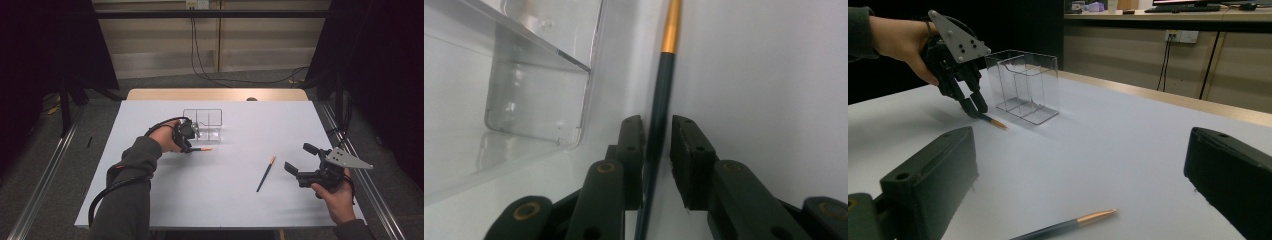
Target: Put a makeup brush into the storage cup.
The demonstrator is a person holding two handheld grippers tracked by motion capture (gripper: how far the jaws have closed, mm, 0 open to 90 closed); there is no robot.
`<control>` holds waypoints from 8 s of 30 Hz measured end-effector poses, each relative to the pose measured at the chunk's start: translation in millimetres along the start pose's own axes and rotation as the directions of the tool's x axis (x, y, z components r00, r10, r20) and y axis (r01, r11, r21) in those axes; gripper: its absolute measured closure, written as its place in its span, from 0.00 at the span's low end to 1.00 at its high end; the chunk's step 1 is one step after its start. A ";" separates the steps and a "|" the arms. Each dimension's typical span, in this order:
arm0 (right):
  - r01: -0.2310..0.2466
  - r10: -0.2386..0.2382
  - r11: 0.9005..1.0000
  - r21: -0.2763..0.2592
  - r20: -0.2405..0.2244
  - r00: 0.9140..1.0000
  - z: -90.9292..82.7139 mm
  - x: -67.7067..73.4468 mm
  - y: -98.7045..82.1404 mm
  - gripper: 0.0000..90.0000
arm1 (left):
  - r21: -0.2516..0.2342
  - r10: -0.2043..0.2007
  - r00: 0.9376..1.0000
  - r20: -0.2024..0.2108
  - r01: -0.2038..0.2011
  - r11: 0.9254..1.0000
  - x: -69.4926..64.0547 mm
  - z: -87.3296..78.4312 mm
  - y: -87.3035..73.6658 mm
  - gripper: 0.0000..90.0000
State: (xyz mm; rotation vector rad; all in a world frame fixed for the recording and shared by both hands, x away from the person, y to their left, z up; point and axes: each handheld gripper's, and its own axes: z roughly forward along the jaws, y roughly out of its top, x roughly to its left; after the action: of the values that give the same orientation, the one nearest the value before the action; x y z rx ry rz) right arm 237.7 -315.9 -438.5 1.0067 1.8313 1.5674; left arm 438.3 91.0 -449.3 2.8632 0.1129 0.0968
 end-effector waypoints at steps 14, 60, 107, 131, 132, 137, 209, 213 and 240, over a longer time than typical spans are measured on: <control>0.002 -0.002 1.000 0.000 -0.003 1.000 0.2 0.1 0.2 0.01 | 0.031 -0.001 1.000 -0.003 0.001 1.000 -1.1 0.9 3.7 0.92; -0.002 0.002 1.000 -0.001 0.002 1.000 1.2 0.1 0.2 0.00 | 0.049 -0.107 0.994 0.022 0.106 0.993 -6.9 3.0 7.9 0.93; 0.002 -0.002 1.000 -0.001 0.006 1.000 -0.9 -0.9 1.4 0.00 | -0.089 -0.193 0.979 0.059 0.198 0.976 -11.6 -26.1 23.2 0.93; 0.002 -0.002 1.000 0.000 0.008 1.000 -0.9 -0.8 1.3 0.01 | -0.271 -0.236 0.968 0.080 0.249 0.930 -14.5 -35.9 21.1 0.93; 0.005 -0.005 1.000 -0.001 0.009 1.000 -0.9 -1.2 1.3 0.00 | -0.273 -0.241 0.966 0.092 0.257 0.927 -14.9 -35.6 20.8 0.93; 0.004 -0.004 1.000 0.000 0.009 1.000 -0.7 -1.0 1.4 0.01 | -0.295 -0.247 0.966 0.082 0.260 0.919 -15.5 -37.2 20.7 0.93; 0.003 -0.003 1.000 -0.001 0.007 1.000 0.6 -0.7 1.1 0.01 | -0.605 -0.352 0.929 0.116 0.347 0.717 -17.6 -53.4 14.0 0.93; 0.002 -0.002 1.000 -0.001 0.007 1.000 0.6 -0.7 1.2 0.00 | -0.606 -0.358 0.928 0.102 0.344 0.717 -18.2 -53.8 13.9 0.93; 0.005 -0.005 1.000 -0.001 0.006 1.000 0.5 -0.7 1.4 0.01 | -0.691 -0.413 0.904 0.109 0.368 0.622 -20.2 -61.1 11.0 0.93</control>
State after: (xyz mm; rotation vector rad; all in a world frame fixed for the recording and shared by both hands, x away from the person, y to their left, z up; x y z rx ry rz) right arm 238.8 -316.1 -437.3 1.0047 1.8269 1.5605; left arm 414.3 95.1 -388.7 2.0044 0.5828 0.1089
